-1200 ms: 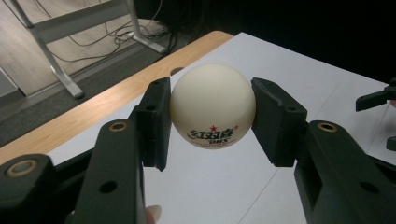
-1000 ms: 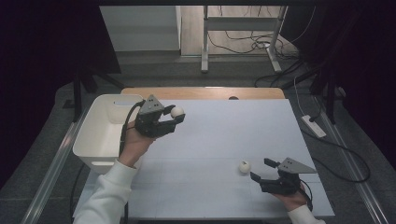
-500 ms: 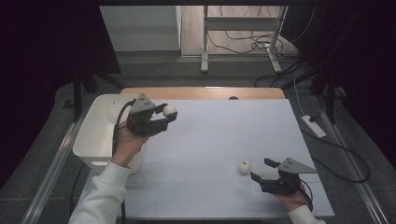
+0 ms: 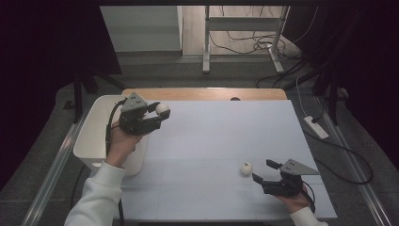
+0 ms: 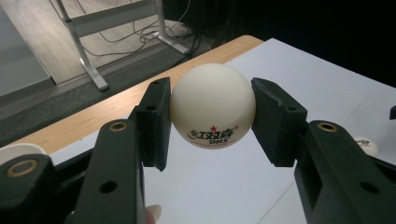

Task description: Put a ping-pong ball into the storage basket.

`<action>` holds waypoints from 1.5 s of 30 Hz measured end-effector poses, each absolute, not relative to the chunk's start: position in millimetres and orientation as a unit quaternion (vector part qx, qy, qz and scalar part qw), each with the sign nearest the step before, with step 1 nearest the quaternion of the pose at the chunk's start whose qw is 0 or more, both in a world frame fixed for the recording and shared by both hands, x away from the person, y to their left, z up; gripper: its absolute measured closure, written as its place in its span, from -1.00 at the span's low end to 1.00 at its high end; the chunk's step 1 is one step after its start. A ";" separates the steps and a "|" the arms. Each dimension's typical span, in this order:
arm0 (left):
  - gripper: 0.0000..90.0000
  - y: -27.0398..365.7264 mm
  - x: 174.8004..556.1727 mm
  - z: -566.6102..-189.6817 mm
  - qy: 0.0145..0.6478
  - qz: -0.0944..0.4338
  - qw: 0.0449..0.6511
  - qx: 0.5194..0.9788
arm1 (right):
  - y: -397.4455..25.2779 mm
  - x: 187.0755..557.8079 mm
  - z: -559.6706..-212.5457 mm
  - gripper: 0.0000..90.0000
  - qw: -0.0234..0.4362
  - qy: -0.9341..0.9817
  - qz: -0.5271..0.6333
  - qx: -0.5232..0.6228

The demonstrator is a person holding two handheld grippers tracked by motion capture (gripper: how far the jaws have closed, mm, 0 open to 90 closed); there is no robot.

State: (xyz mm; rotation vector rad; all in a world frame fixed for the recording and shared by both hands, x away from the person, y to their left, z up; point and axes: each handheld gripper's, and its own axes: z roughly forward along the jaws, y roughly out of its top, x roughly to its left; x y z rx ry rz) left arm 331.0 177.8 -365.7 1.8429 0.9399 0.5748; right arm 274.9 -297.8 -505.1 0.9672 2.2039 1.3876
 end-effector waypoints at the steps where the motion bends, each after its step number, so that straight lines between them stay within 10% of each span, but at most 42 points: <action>1: 0.13 178.6 331.1 -365.7 0.386 0.236 0.476 0.754 | -297.7 274.9 -505.1 -0.58 0.181 0.780 0.491 0.343; 45: 0.13 223.2 336.0 -369.6 0.435 0.255 0.461 0.731 | -298.5 275.0 -505.1 -0.58 0.182 0.781 0.490 0.342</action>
